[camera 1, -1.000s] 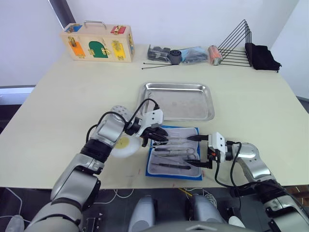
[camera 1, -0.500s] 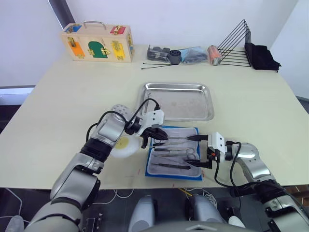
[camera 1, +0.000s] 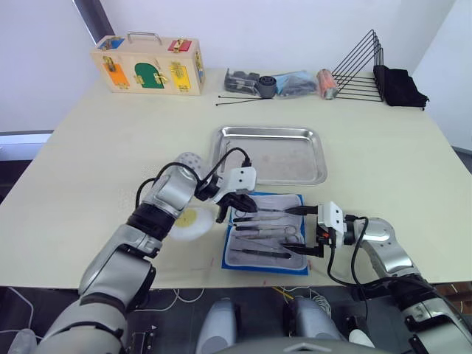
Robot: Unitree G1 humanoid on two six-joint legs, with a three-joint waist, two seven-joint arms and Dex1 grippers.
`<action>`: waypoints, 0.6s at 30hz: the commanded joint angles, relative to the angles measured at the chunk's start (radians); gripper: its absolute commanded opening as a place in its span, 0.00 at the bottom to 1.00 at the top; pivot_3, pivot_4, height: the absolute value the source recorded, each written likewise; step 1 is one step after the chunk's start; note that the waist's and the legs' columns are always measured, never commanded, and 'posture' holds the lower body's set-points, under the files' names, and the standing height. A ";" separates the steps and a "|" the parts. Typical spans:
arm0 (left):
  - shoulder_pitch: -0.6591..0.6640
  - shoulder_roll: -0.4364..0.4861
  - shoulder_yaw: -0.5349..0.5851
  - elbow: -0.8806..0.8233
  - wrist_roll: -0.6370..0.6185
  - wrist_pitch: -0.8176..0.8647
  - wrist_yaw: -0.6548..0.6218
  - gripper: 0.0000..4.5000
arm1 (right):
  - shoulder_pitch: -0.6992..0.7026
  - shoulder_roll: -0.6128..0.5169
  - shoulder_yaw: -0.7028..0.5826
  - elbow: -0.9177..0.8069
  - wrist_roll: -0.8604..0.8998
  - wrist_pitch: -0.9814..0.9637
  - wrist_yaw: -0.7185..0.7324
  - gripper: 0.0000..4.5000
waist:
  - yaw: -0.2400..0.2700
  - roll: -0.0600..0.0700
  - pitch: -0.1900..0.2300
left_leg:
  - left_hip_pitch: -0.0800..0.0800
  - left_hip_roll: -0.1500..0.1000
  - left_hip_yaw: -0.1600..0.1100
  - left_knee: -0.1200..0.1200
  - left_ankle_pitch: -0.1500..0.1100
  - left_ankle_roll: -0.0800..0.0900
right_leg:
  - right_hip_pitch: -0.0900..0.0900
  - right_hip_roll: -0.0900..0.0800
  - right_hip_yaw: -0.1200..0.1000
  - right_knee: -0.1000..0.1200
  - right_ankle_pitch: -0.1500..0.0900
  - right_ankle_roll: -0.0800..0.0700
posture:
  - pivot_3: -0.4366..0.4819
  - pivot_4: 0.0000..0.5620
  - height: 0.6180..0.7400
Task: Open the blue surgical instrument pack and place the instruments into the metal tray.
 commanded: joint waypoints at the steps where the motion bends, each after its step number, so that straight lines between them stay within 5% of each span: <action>1: -0.037 0.000 -0.021 -0.012 0.031 0.062 0.000 0.00 | 0.047 0.016 0.062 0.083 -0.065 0.036 -0.001 1.00 | 0.000 0.000 0.000 | 0.000 0.000 0.000 0.000 0.000 0.000 | 0.000 0.000 0.000 0.000 0.000 0.000 | 0.48 0.27 1.00; 18: -0.185 0.034 -0.146 -0.075 0.069 0.287 -0.131 0.00 | 0.030 0.031 0.063 0.111 -0.074 0.022 0.005 1.00 | -0.020 0.002 0.002 | 0.000 0.004 -0.001 0.000 0.000 0.000 | -0.001 0.005 0.001 0.000 0.000 0.000 | 0.48 0.27 1.00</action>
